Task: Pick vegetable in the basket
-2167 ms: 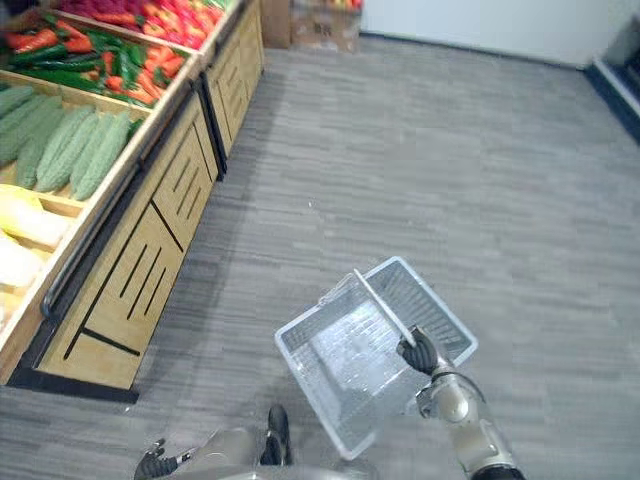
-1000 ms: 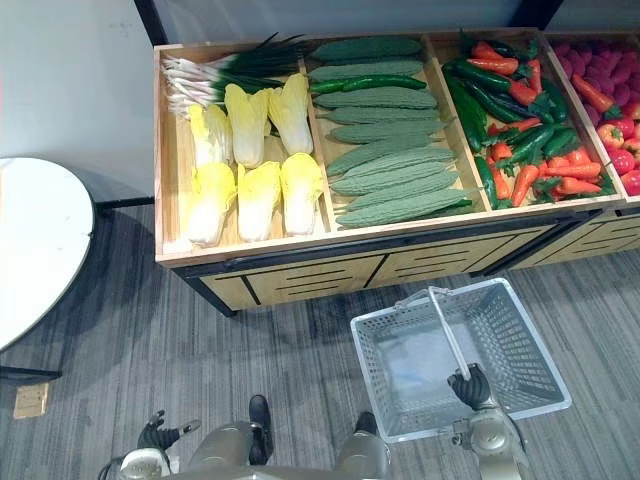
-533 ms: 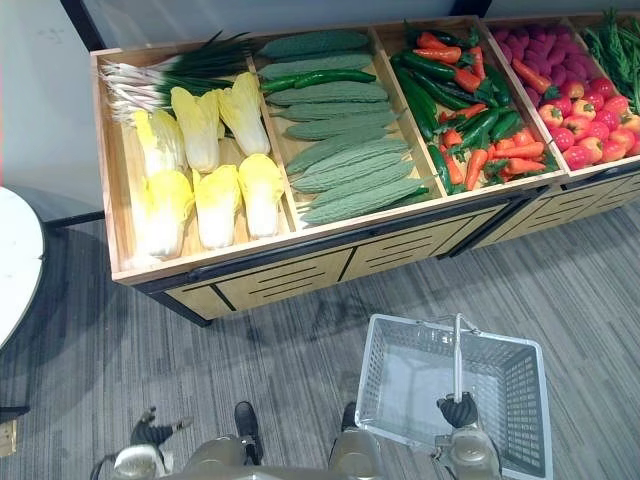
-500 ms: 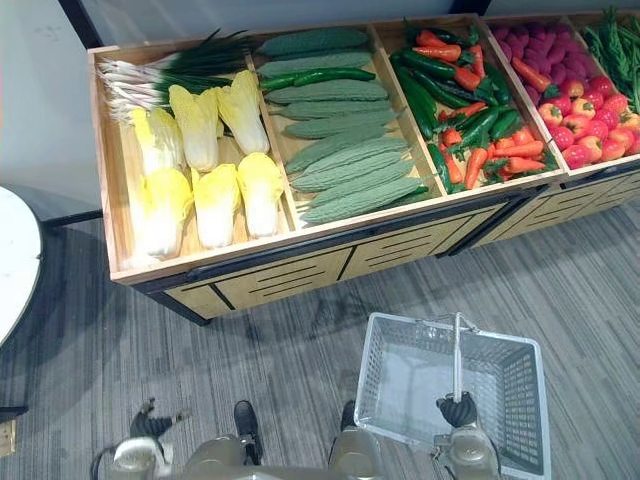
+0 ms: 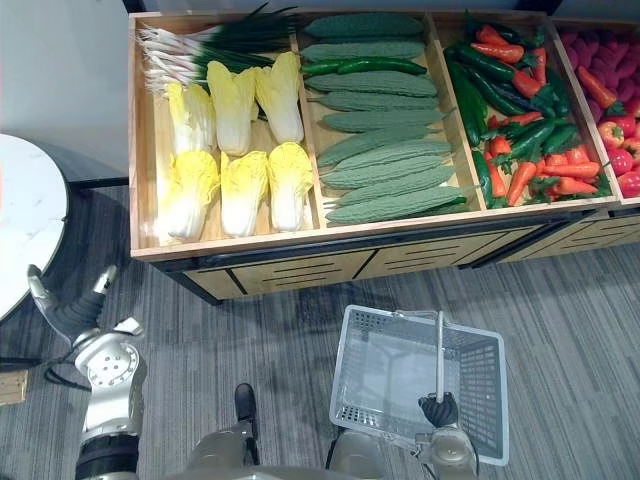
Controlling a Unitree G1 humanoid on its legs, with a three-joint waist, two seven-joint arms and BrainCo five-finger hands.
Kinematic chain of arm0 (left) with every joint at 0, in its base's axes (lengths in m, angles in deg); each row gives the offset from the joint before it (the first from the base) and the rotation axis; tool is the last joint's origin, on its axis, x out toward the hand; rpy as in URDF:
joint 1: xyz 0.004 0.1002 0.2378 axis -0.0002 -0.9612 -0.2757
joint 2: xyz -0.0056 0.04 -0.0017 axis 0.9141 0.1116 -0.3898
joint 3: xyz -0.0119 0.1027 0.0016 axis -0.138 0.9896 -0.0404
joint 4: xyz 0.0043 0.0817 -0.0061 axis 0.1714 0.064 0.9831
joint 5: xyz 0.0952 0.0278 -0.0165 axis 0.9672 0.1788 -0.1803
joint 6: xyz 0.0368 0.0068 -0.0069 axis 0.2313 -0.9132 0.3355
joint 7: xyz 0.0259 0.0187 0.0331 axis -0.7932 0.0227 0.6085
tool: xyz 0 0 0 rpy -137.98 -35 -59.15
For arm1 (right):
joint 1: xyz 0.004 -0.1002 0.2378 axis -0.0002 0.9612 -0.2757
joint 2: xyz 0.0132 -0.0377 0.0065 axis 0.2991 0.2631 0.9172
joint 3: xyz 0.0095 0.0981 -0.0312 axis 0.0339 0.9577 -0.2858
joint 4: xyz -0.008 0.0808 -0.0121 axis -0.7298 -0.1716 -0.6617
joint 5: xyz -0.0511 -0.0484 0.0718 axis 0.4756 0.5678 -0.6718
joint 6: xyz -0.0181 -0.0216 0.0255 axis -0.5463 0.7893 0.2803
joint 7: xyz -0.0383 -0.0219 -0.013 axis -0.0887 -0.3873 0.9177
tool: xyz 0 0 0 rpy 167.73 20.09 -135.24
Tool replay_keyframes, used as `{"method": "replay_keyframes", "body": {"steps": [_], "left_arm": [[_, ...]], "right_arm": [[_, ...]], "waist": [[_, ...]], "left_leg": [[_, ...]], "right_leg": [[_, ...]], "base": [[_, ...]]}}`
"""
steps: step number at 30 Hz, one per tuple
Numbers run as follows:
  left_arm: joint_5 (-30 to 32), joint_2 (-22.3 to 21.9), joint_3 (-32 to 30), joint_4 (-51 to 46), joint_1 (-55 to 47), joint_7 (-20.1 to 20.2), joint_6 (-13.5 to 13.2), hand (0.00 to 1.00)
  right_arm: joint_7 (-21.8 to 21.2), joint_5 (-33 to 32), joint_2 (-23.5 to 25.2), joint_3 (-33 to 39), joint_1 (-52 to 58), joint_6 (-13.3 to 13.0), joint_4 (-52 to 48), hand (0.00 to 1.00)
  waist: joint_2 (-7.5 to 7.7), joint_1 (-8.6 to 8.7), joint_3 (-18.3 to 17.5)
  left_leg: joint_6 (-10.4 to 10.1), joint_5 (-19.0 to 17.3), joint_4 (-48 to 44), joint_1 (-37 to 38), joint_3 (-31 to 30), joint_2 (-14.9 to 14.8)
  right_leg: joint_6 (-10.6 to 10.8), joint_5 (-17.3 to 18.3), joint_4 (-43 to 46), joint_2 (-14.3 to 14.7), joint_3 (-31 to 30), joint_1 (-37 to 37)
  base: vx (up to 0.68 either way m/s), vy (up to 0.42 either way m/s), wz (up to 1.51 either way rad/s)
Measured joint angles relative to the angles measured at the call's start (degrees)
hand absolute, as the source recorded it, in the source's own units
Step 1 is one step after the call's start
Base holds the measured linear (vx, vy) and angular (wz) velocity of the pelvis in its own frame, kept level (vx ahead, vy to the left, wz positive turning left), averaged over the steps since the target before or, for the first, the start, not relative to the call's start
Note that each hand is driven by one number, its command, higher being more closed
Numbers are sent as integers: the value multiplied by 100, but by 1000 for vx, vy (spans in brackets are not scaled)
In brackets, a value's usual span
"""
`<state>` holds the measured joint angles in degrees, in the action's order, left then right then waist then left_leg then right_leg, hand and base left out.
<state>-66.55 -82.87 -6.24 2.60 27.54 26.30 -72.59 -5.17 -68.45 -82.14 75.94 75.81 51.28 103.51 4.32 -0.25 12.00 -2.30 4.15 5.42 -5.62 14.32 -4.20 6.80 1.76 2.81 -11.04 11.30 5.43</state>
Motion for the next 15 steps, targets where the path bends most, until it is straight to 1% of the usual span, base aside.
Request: {"method": "replay_keyframes", "body": {"steps": [2, 4, 6, 9, 10, 13, 15], "left_arm": [[20, -97, 21, -407, 134, -165, -12, 0], [67, -102, 108, -703, 317, -299, -28, 0], [211, -102, 121, -707, 435, -373, -22, 0], [234, -101, 201, -686, 599, -444, 9, 0], [233, -96, 220, -667, 646, -449, 21, 0], [264, 118, 227, 153, 1083, -470, 104, 0], [263, 247, 213, 677, 1420, -472, 247, 0]], "right_arm": [[17, 10, 0, 0, 0, -12, 20, 100], [19, 26, 0, -6, 0, -23, 19, 100], [23, 27, 0, -9, -1, -35, 17, 100], [38, 29, 0, -30, -2, -58, 3, 100], [46, 33, 0, -31, -1, -62, 2, 100], [134, 42, -20, -195, -77, -54, -68, 100], [128, 49, -27, -384, -147, -51, -224, 100]], "waist": [[2, 13, 1], [2, 44, 1], [11, 52, 6], [22, 172, 12], [28, 175, 15], [39, 180, 26], [51, 213, 129]], "left_leg": [[-3, -2, 0, 2, 74, -20], [-12, -8, 1, 14, 154, -45], [-14, -9, 1, 14, 217, -63], [-34, -6, 1, 26, 264, -92], [-37, -7, 2, 34, 287, -98], [-40, -5, 2, 58, 410, -111], [-48, 2, 1, 45, 484, -119]], "right_leg": [[1, -1, 7, 21, -114, 43], [10, -7, 11, 47, -240, 90], [16, -11, 14, 63, -296, 123], [37, -25, 11, 94, -396, 146], [40, -27, 10, 99, -417, 153], [65, -47, 1, 119, -525, 217], [55, -131, -84, 133, -579, 243]], "base": [[15, -18, -19], [5, -17, -21], [-6, -17, -17], [-9, -18, -10], [-10, -11, -14], [-21, -10, -22], [-30, -7, -20]]}}
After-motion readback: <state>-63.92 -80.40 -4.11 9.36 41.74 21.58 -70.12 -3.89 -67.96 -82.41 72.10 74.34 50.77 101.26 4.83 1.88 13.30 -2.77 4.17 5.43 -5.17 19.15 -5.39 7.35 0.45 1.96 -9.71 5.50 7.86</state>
